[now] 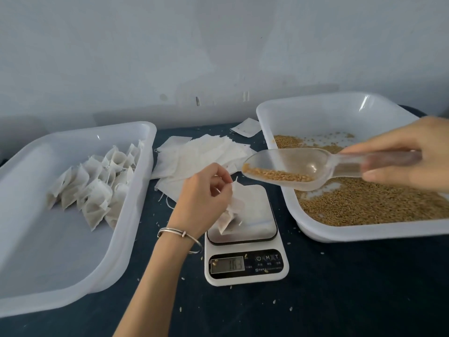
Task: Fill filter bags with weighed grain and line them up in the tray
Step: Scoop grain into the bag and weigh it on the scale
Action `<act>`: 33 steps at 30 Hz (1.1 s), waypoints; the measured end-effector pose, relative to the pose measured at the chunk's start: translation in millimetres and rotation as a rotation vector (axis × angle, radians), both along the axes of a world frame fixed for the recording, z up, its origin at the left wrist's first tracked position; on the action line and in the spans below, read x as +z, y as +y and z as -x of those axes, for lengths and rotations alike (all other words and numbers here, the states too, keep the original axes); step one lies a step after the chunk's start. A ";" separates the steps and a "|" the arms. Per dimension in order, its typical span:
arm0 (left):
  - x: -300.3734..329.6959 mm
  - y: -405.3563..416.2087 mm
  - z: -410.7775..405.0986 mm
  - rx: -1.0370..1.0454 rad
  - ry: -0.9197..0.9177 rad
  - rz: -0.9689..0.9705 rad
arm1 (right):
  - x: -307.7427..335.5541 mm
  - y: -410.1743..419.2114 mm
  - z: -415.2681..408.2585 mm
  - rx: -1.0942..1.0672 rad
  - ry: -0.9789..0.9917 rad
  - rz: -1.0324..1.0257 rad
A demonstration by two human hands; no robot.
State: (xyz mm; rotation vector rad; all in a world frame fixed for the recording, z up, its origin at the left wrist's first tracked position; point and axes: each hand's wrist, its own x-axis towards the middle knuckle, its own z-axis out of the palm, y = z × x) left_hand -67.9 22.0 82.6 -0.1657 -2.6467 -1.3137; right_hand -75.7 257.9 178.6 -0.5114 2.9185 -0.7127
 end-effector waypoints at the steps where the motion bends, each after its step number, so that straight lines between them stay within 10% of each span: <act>1: 0.0 -0.2 0.1 -0.004 -0.002 -0.005 | -1.9 7.8 -18.5 -0.037 0.036 -0.018; 33: 6.7 4.0 11.1 -0.047 -0.033 0.049 | 20.9 18.1 -1.4 -0.037 0.166 -0.267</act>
